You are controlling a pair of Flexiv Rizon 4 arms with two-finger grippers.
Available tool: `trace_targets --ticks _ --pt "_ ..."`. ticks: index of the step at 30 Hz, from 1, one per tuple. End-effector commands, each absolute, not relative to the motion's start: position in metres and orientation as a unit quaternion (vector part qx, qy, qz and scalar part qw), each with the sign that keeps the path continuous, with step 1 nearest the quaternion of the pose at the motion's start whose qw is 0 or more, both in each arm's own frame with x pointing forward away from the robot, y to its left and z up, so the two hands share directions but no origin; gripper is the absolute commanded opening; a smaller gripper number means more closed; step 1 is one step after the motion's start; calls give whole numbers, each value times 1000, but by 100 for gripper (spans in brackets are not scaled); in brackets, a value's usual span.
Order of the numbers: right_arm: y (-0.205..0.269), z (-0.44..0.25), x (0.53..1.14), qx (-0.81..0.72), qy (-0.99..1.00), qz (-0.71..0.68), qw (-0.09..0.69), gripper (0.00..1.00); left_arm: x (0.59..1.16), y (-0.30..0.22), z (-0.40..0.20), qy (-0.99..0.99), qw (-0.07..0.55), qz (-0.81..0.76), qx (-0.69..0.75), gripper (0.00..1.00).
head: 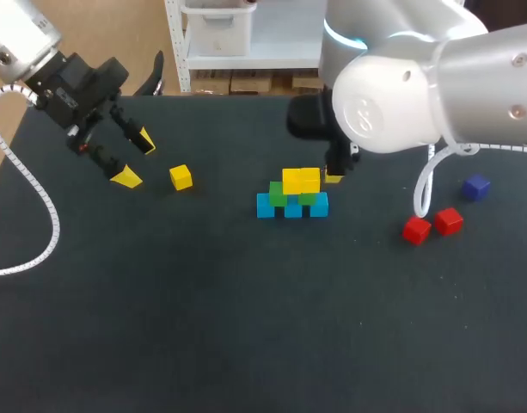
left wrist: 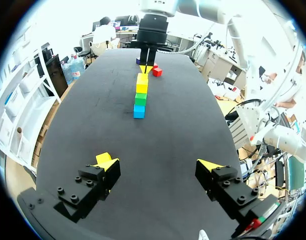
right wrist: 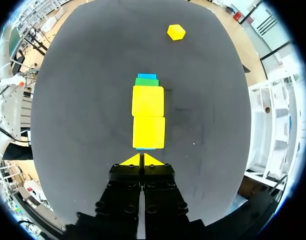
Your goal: Place the blue cubes, place green cubes on the blue cubes, place the yellow cubes on the green cubes, then place the red cubes on the yellow cubes, and place purple cube on the red cubes.
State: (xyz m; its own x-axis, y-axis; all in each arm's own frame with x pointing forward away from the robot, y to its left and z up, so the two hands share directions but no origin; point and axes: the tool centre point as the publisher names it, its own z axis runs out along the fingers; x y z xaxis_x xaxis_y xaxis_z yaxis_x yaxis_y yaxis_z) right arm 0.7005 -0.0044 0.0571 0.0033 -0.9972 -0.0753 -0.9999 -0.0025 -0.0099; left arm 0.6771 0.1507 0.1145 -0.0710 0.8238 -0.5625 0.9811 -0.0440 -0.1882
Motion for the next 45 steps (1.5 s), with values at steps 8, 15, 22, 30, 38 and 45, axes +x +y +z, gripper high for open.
trace_targets --ticks 8,15,22,30,38,45 --pt "-33 67 700 -717 692 22 77 15 678 151 114 676 141 -279 668 100" --pt "-62 70 695 -672 725 78 129 26 678 151 114 676 141 -279 668 100" --pt "-83 67 689 -639 736 129 183 41 678 151 114 676 141 -279 668 100" --pt "-96 67 676 -666 688 174 230 100 678 151 114 676 141 -279 668 100" --pt "-126 62 671 -660 688 184 237 100 678 151 114 676 141 -279 668 100" --pt "-143 60 669 -658 688 190 240 100 678 151 114 676 141 -279 668 100"
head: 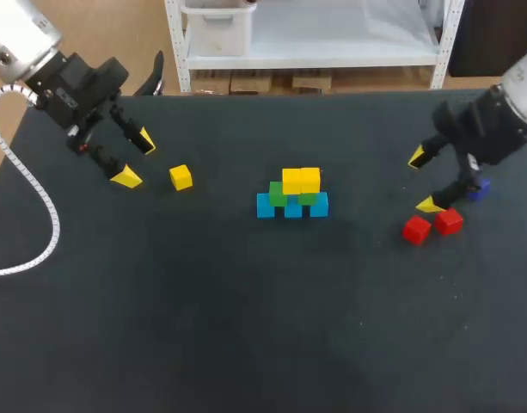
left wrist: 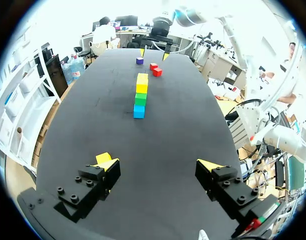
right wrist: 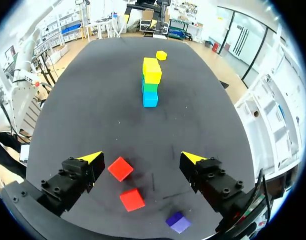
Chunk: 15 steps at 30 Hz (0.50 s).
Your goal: Place the blue cubes, place green cubes on the blue cubes, place the yellow cubes on the green cubes, then place the red cubes on the yellow cubes, and place purple cube on the red cubes.
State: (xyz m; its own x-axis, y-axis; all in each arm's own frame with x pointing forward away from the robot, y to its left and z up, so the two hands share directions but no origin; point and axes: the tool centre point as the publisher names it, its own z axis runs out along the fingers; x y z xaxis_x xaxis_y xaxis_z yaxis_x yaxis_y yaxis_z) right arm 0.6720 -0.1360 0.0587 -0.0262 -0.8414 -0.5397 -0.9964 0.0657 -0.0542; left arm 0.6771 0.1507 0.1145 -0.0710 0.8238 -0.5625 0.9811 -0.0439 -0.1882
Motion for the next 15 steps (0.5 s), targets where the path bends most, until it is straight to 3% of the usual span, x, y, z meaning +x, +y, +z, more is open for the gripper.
trace_targets --ticks 1,15 --pt "-144 60 669 -658 687 191 241 100 678 151 114 676 141 -279 668 100" --pt "-177 57 670 -610 715 212 269 100 678 151 114 676 141 -279 668 100"
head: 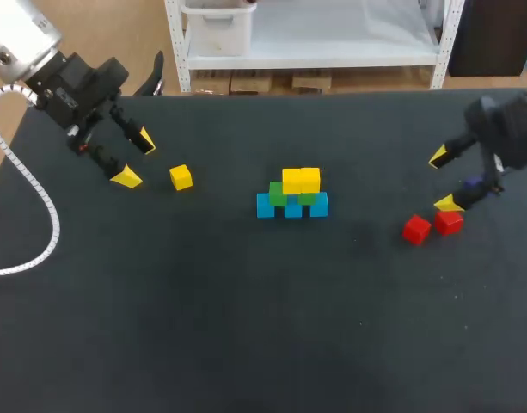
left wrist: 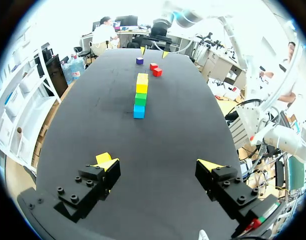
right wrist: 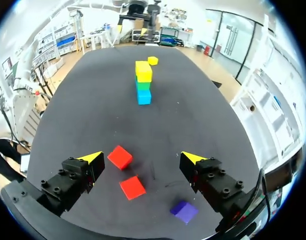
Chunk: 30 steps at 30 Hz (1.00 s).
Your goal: Place the blue cubes, place green cubes on the blue cubes, place the yellow cubes on the green cubes, then place the red cubes on the yellow cubes, and place purple cube on the red cubes.
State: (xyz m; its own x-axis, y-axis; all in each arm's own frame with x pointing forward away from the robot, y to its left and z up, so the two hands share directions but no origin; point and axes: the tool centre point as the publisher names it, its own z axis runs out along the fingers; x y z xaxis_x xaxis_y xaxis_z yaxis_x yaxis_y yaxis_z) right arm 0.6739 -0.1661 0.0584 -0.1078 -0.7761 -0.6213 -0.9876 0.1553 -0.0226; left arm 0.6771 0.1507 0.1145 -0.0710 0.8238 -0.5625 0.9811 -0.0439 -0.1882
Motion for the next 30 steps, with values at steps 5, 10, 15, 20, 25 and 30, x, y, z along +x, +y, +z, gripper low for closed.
trace_targets --ticks 5,10,15,20,25,30 --pt "-181 59 670 -606 716 207 278 100 678 151 114 676 141 -279 668 100" --pt "-176 59 671 -609 713 210 278 100 678 151 114 676 141 -279 668 100" --pt "-174 62 670 -611 709 208 283 100 678 151 114 676 141 -279 668 100" --pt "-174 63 669 -612 710 204 282 100 678 151 114 676 141 -279 668 100" --pt "-174 63 669 -612 710 204 282 100 678 151 114 676 141 -279 668 100" --pt "-174 63 669 -612 710 204 282 100 678 151 114 676 141 -279 668 100"
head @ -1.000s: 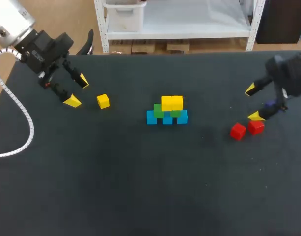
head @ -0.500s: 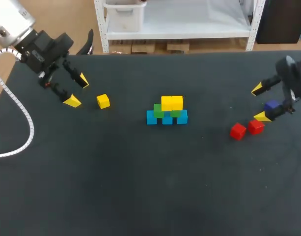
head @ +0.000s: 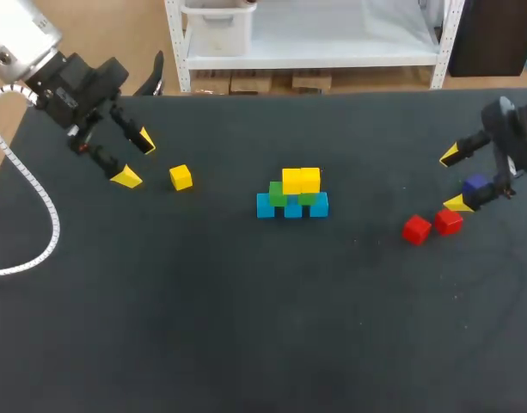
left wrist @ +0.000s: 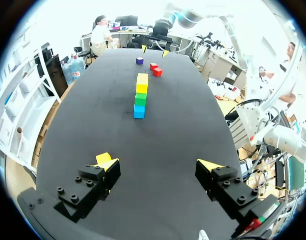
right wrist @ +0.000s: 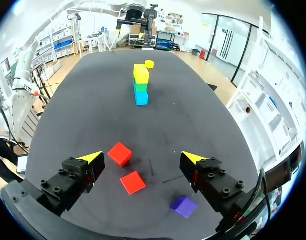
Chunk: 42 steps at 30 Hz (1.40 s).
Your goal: Place the blue cubes, place green cubes on the blue cubes, place the yellow cubes on the green cubes, then place the red cubes on the yellow cubes, and place purple cube on the red cubes.
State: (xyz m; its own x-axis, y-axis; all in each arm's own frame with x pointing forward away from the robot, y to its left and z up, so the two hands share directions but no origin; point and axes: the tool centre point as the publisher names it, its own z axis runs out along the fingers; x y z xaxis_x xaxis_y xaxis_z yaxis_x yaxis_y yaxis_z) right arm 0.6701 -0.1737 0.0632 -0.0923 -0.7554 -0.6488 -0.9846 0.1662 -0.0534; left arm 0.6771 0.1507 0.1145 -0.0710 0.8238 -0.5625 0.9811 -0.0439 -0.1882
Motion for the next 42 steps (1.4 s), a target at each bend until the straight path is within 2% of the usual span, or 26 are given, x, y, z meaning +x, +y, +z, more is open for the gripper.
trace_targets --ticks 1,10,24,42 --pt "-174 63 669 -612 710 204 282 100 678 151 114 676 141 -279 668 100" --pt "-174 63 669 -612 710 204 282 100 676 157 116 669 149 -272 675 100" --pt "-174 63 669 -612 710 204 282 100 657 173 132 572 81 -182 795 100" --pt "-174 63 669 -612 710 204 282 100 654 156 115 470 60 -184 861 100"
